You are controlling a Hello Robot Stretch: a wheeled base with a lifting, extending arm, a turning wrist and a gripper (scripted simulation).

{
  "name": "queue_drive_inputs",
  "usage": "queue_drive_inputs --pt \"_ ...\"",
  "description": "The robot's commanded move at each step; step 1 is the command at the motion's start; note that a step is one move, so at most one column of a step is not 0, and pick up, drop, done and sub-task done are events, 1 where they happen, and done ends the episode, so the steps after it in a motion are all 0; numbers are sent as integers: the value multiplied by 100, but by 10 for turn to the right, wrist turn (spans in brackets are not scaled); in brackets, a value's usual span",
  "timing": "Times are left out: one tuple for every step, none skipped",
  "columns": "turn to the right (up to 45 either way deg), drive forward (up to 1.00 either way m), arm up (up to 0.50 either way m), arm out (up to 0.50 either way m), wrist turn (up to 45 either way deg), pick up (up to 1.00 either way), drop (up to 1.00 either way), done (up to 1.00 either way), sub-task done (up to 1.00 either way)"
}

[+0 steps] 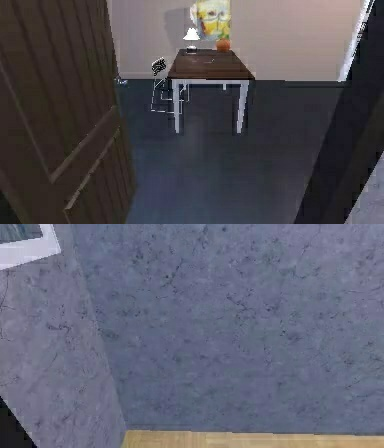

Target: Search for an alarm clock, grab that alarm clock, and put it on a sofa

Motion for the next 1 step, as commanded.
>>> queue_drive_inputs --pt "0 100 0 0 0 0 0 0 0"
